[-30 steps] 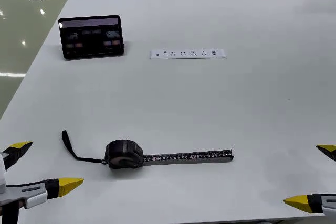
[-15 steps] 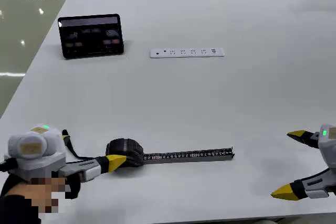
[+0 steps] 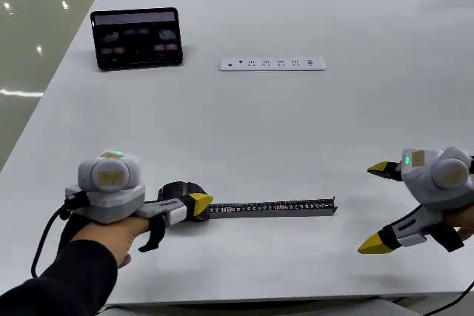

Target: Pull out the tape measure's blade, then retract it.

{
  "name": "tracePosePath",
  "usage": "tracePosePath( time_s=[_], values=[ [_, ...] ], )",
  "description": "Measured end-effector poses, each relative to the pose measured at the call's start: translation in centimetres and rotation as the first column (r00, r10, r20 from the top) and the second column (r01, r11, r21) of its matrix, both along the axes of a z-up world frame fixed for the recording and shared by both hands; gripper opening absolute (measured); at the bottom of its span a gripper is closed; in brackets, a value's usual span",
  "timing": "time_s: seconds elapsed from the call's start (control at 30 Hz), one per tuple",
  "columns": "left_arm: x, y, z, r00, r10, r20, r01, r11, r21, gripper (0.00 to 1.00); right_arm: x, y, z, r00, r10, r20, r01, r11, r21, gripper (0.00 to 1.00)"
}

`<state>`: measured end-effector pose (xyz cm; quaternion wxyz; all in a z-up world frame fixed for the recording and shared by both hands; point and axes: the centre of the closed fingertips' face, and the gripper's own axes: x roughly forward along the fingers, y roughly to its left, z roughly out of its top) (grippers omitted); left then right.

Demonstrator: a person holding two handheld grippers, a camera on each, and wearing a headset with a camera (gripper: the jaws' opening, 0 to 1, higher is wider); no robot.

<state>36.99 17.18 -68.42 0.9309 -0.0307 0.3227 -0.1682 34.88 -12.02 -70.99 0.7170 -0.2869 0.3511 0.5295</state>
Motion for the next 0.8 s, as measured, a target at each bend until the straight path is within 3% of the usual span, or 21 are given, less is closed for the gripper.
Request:
tracePosePath(
  time_s=[0.07,0.13,0.17,0.2,0.23,0.3,0.37,0.43,0.5,0.6,0.67,0.77,0.8],
  values=[
    [0.1,-0.3,-0.7,1.0,0.025,0.005,-0.025,1.0,0.016,1.0,0.6,0.4,0.0,1.0,0.018,0.008,-0.018,1.0,-0.007,0.89],
    [0.4,-0.6,-1.1,0.998,0.066,0.014,-0.065,0.998,-0.014,1.0,1.0,0.8,0.0,0.999,0.037,0.015,-0.037,0.999,-0.015,0.86],
    [0.6,-0.8,-1.5,0.991,0.137,0.008,-0.136,0.986,-0.095,1.0,1.2,1.1,0.0,0.998,0.06,0.021,-0.059,0.998,-0.021,0.82],
    [0.1,-0.9,-2.3,0.987,0.155,-0.035,-0.158,0.982,-0.104,1.0,1.3,1.3,-0.1,0.997,0.073,0.021,-0.073,0.997,-0.028,0.8],
    [-0.2,-0.6,-3.0,0.989,0.145,-0.024,-0.146,0.987,-0.06,1.0,1.5,1.5,-0.2,0.996,0.086,0.017,-0.085,0.996,-0.036,0.77],
    [-0.4,-0.4,-3.6,0.99,0.141,-0.001,-0.141,0.99,-0.016,1.0,1.6,1.9,-0.4,0.994,0.108,0.008,-0.108,0.993,-0.045,0.73],
    [-0.6,-0.6,-3.7,0.991,0.135,-0.004,-0.135,0.99,-0.025,1.0,1.6,2.2,-0.7,0.991,0.136,-0.004,-0.136,0.989,-0.057,0.66],
    [0.2,-0.5,-3.0,0.986,0.155,0.054,-0.151,0.986,-0.068,1.0,1.9,2.1,-1.2,0.988,0.152,-0.024,-0.153,0.986,-0.069,0.56],
    [0.2,0.0,-3.4,0.986,0.157,0.06,-0.155,0.987,-0.046,1.0,1.7,2.3,-1.8,0.985,0.168,-0.042,-0.171,0.981,-0.087,0.46],
    [0.5,0.4,-3.6,0.981,0.18,0.065,-0.176,0.982,-0.066,1.0,1.4,2.5,-2.7,0.981,0.186,-0.06,-0.192,0.975,-0.113,0.43],
    [0.6,0.5,-3.6,0.985,0.15,0.088,-0.15,0.989,-0.012,1.0,1.4,2.2,-3.7,0.977,0.202,-0.066,-0.209,0.97,-0.127,0.41],
    [0.1,-0.8,-4.3,0.992,0.117,0.054,-0.116,0.993,-0.023,1.0,1.4,2.3,-3.8,0.975,0.211,-0.073,-0.22,0.965,-0.144,0.36],
    [-0.1,-1.2,-4.5,0.994,0.099,0.053,-0.099,0.995,-0.008,1.0,1.3,2.2,-3.9,0.974,0.212,-0.077,-0.222,0.963,-0.15,0.34]
  ],
)
